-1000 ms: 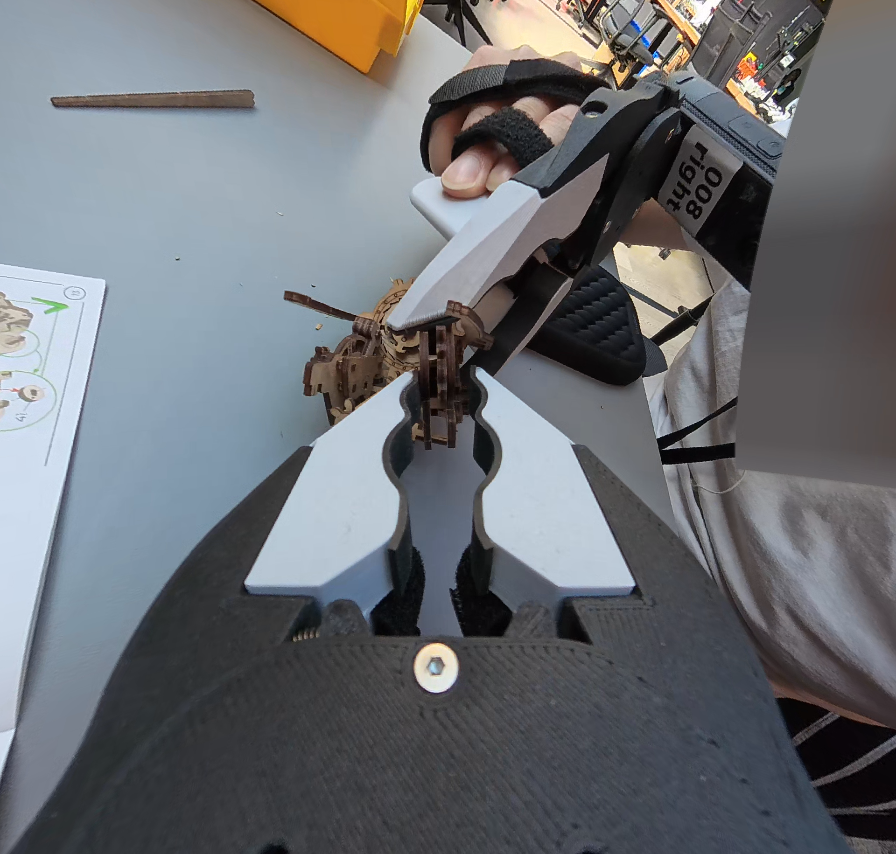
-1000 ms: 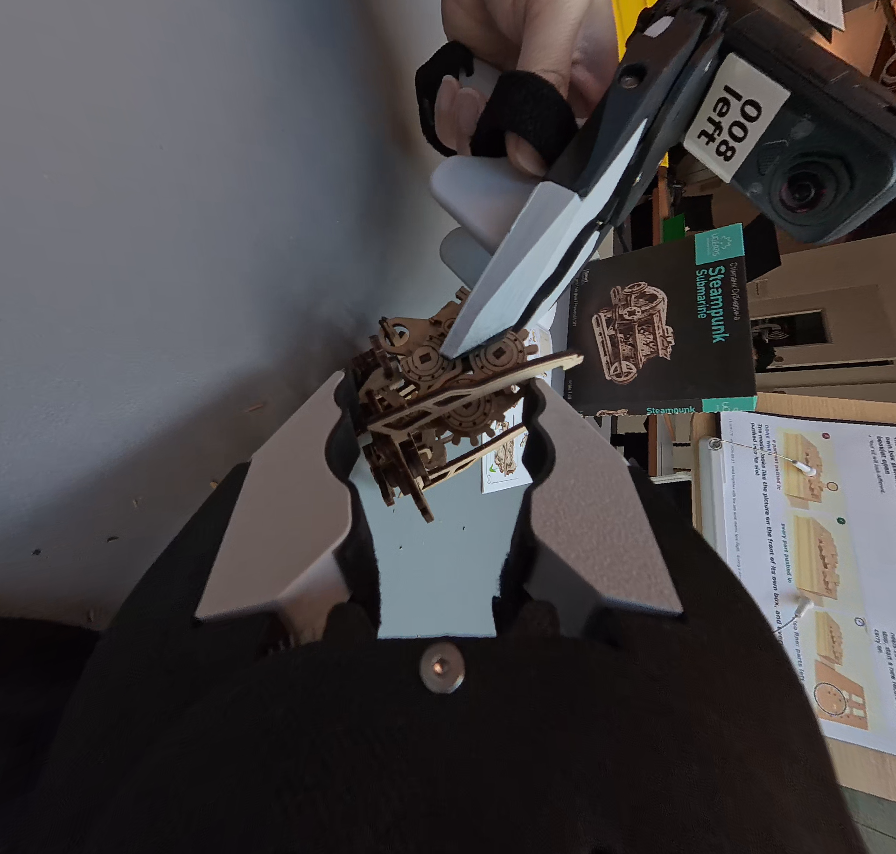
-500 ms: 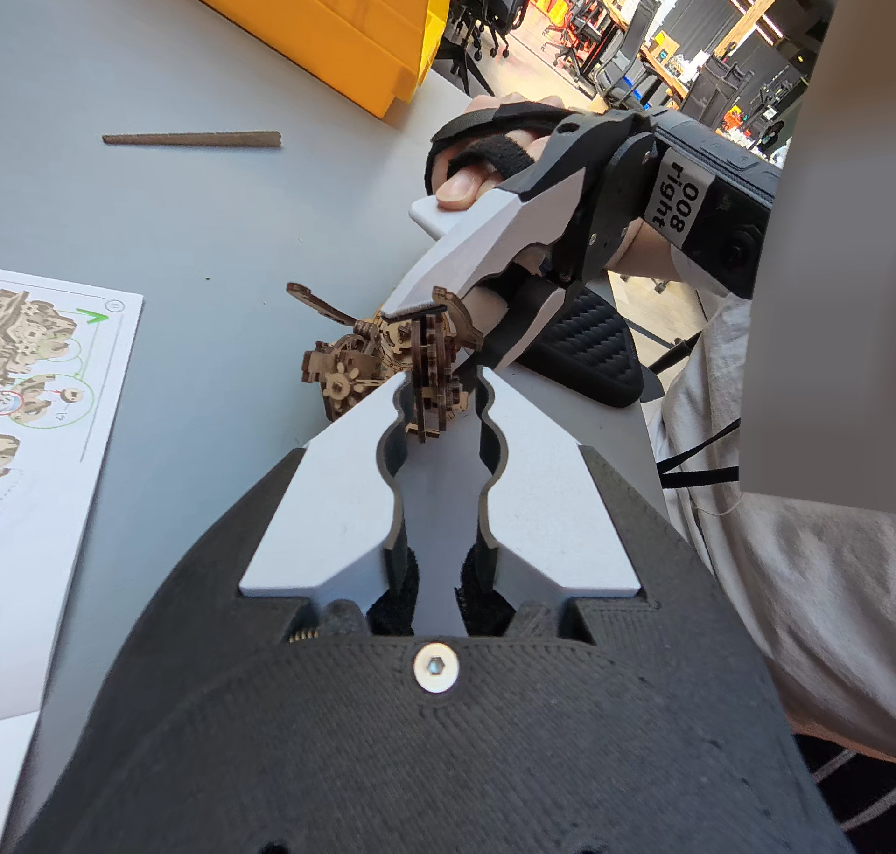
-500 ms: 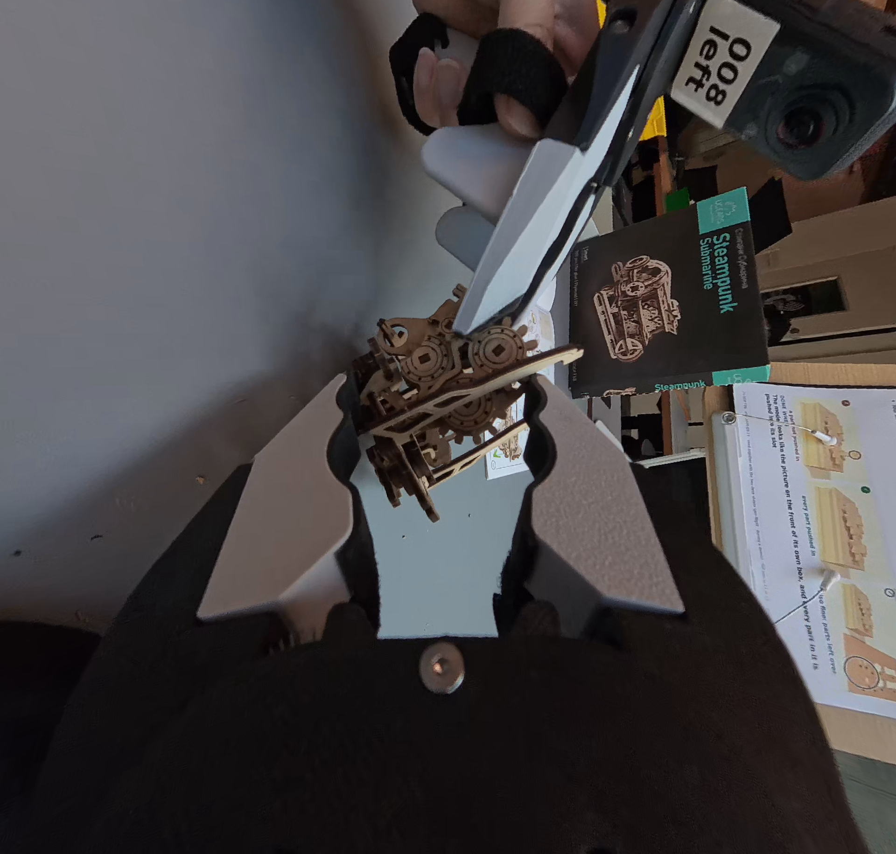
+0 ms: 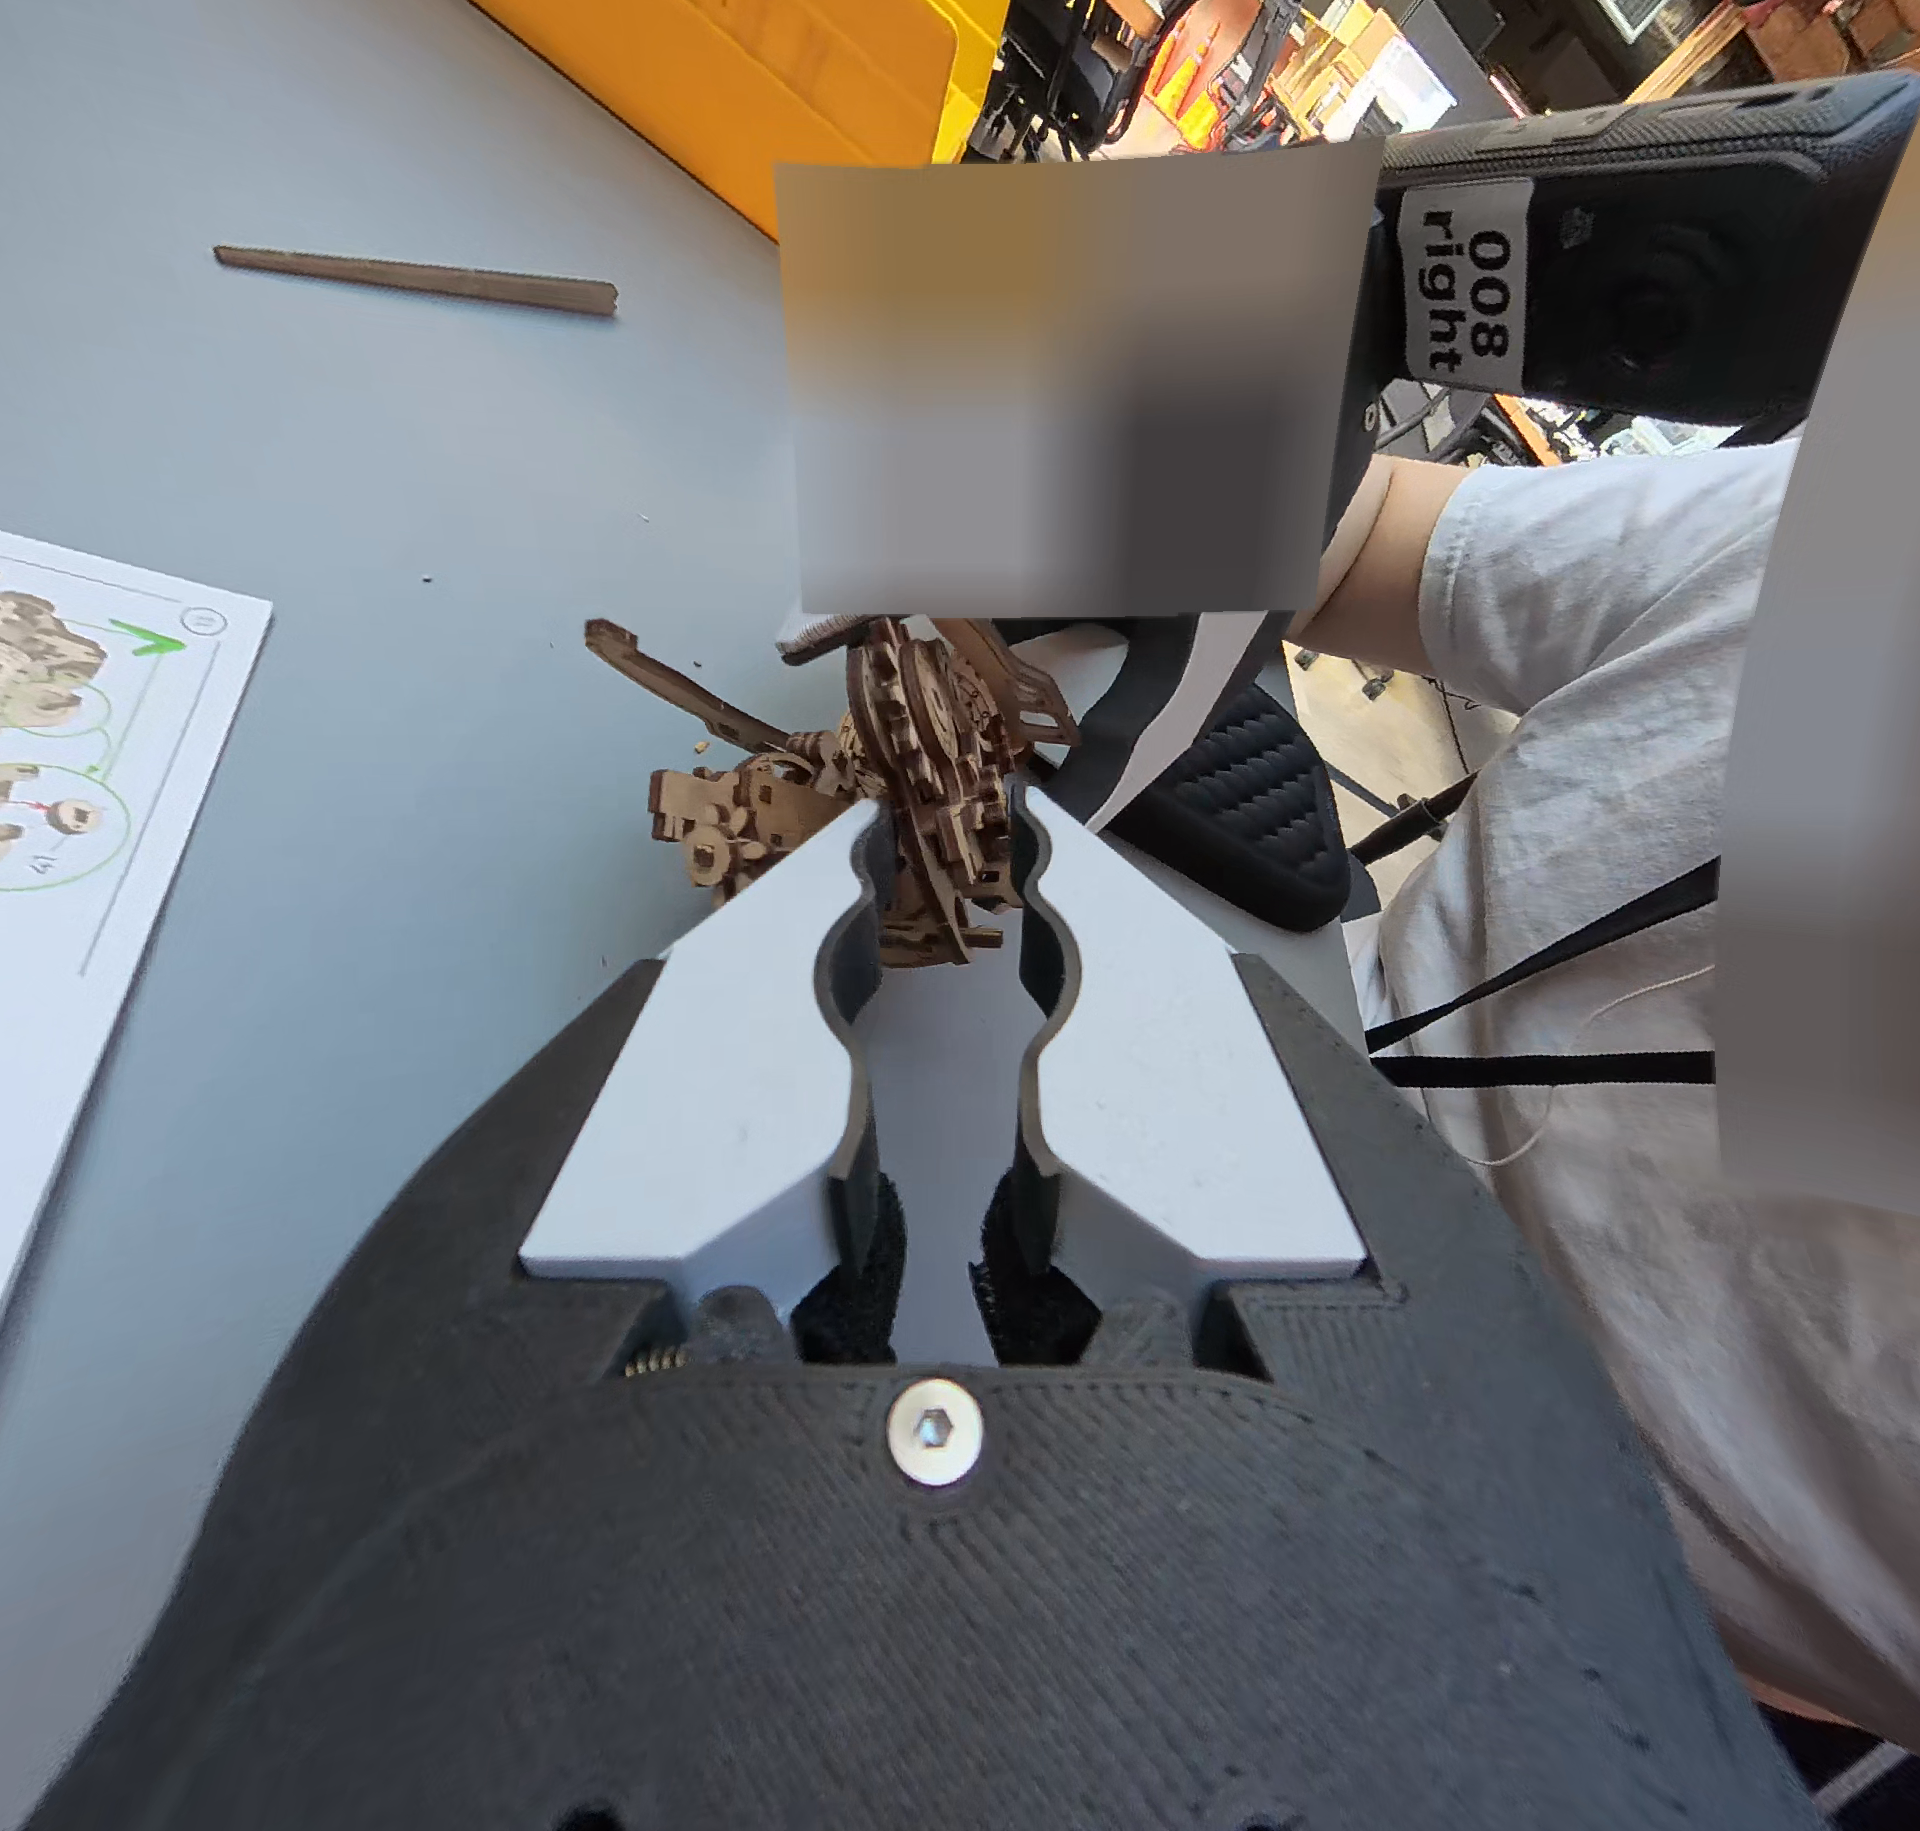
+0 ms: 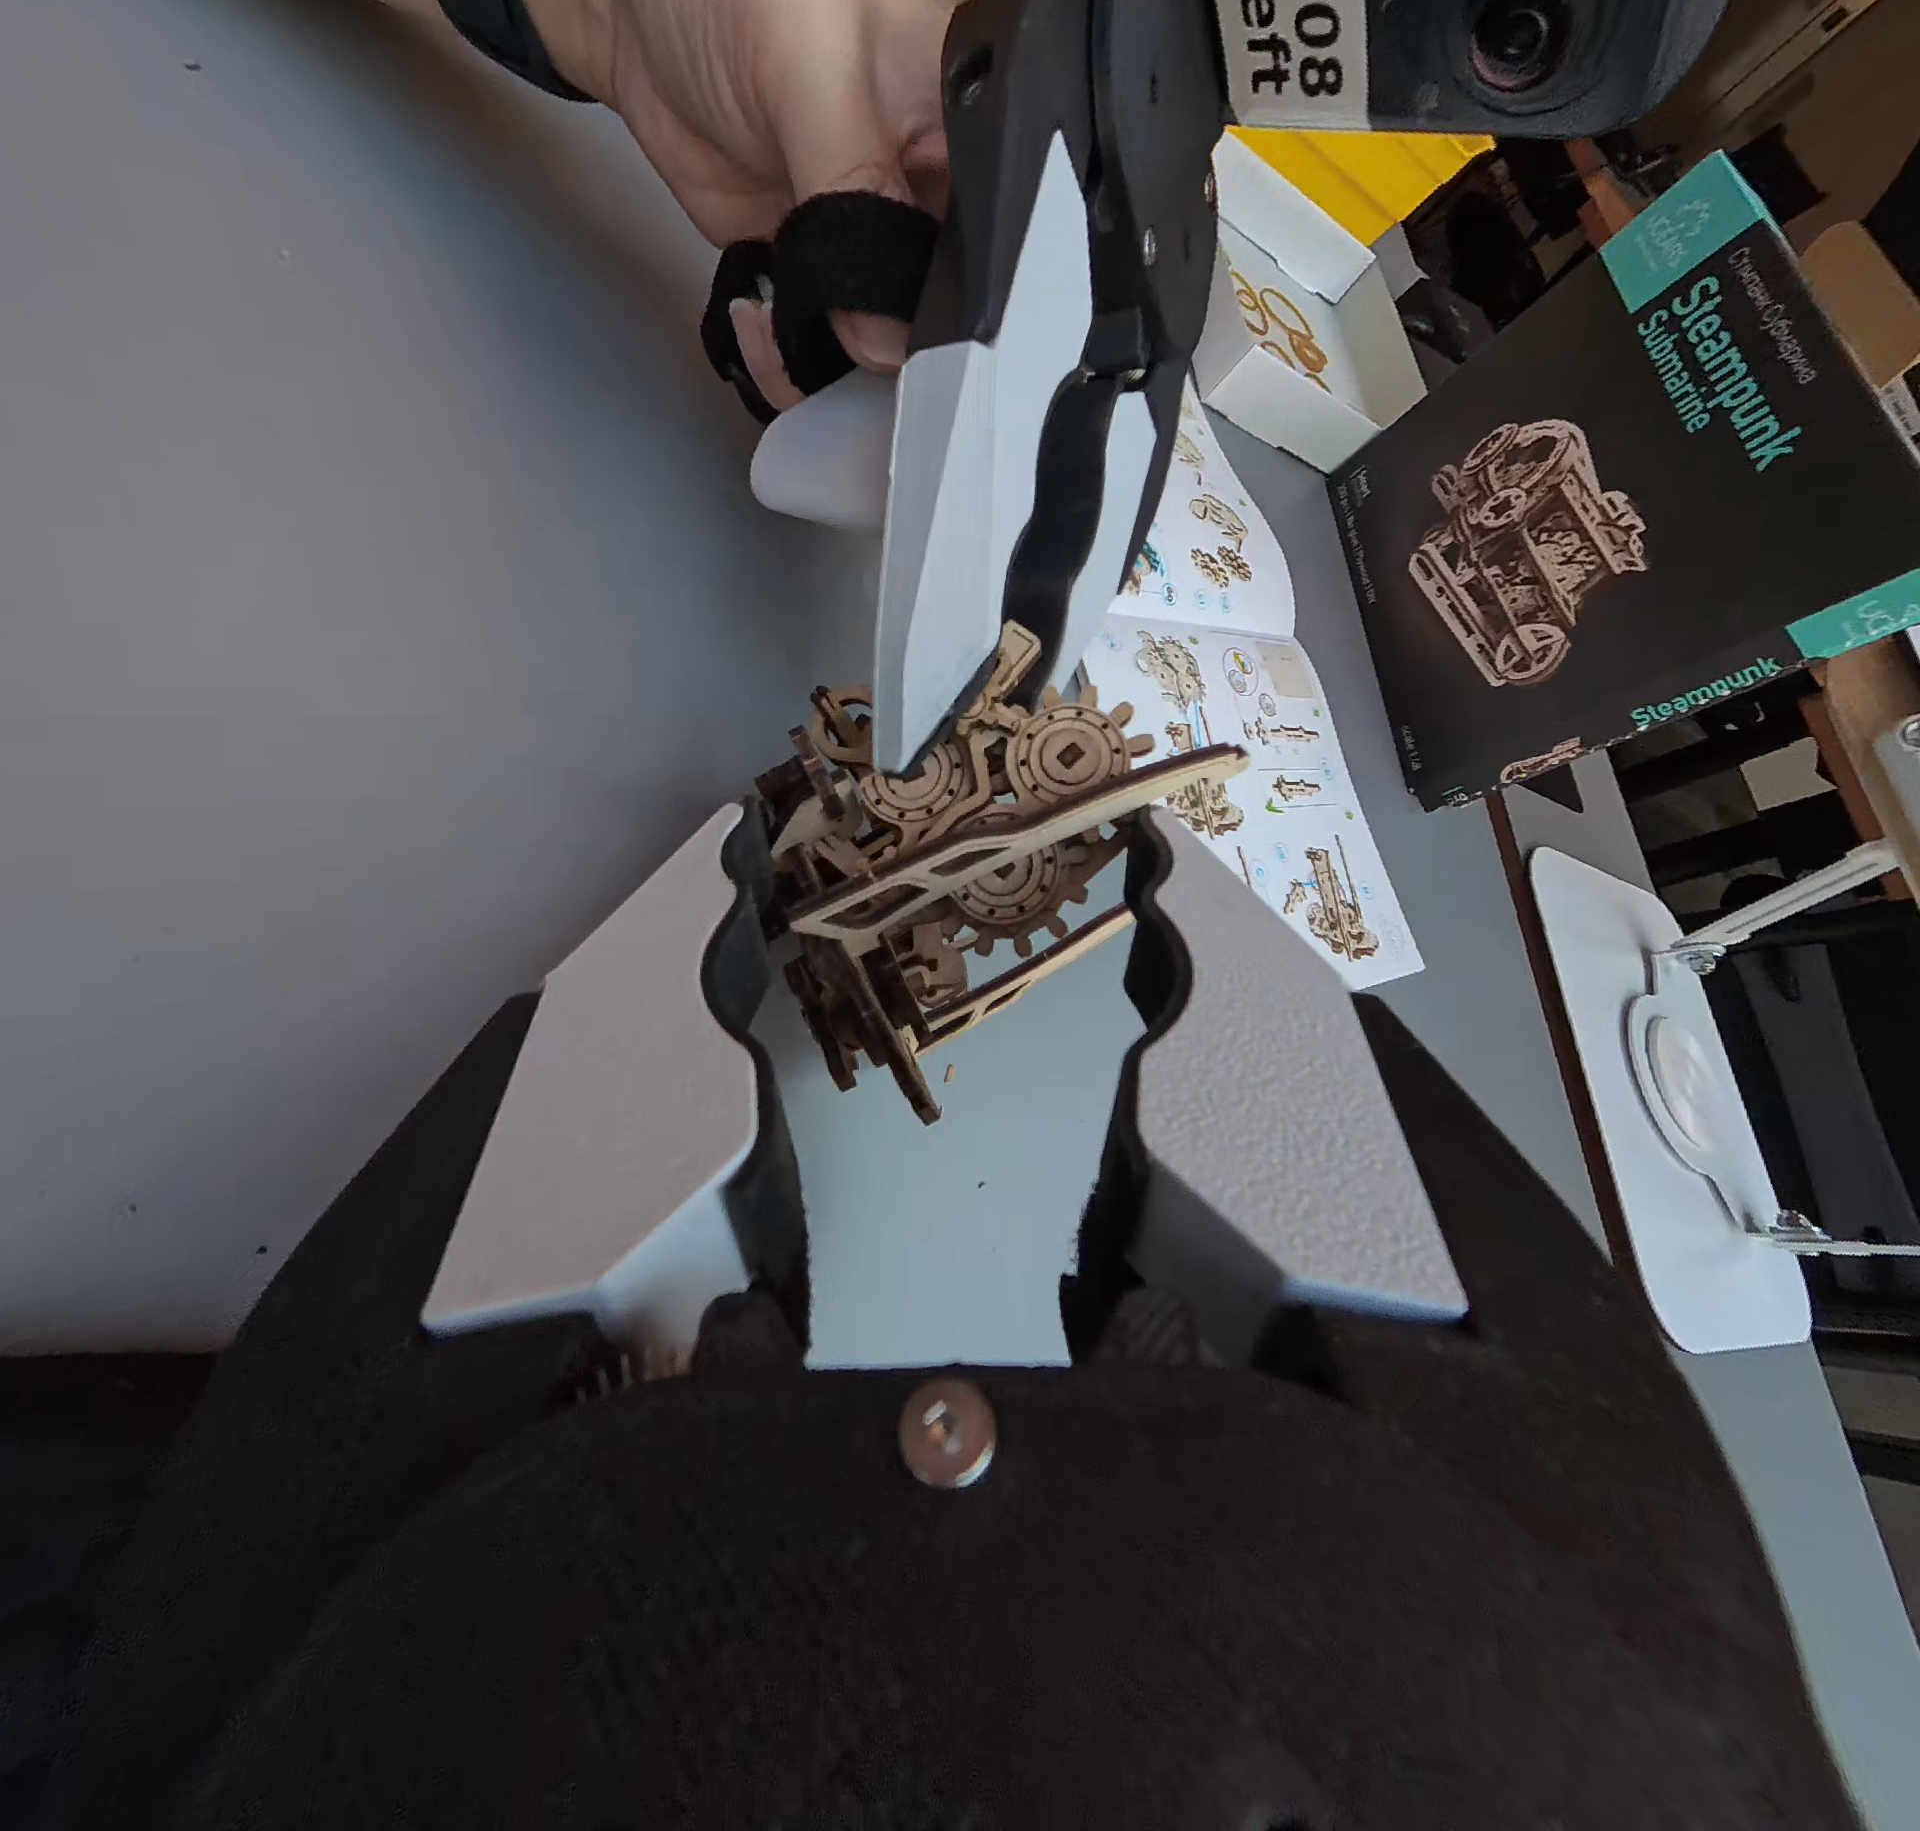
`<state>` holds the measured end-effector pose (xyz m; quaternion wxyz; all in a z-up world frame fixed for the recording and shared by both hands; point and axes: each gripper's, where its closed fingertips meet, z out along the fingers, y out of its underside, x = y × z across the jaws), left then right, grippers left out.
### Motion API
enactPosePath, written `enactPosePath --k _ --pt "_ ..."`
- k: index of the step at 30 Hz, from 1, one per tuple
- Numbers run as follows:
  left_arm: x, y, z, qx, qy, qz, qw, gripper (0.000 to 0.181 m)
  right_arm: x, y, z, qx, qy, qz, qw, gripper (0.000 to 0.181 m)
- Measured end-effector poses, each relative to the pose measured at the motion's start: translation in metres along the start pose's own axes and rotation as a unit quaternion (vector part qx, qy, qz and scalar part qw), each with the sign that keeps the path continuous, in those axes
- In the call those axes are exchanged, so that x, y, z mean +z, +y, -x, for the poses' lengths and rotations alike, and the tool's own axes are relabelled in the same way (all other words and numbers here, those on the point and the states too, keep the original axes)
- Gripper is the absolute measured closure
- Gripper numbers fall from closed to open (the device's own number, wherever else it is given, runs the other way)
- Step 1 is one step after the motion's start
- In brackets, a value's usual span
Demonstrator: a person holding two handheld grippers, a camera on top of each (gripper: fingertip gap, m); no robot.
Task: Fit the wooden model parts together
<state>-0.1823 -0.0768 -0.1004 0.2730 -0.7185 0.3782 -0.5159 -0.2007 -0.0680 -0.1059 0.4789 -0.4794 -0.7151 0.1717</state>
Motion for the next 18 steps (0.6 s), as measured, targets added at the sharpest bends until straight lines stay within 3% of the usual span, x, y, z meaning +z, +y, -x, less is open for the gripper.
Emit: enactPosePath --k 7,18 --pt "-0.003 0.005 0.004 -0.051 0.014 0.007 0.999 0.163 0.006 0.003 0.002 0.009 0.005 -0.007 1.000 0.112" --pt "-0.006 0.004 0.014 -0.062 -0.003 -0.005 0.998 0.163 0.007 0.008 -0.004 -0.001 0.046 -0.017 0.999 0.118"
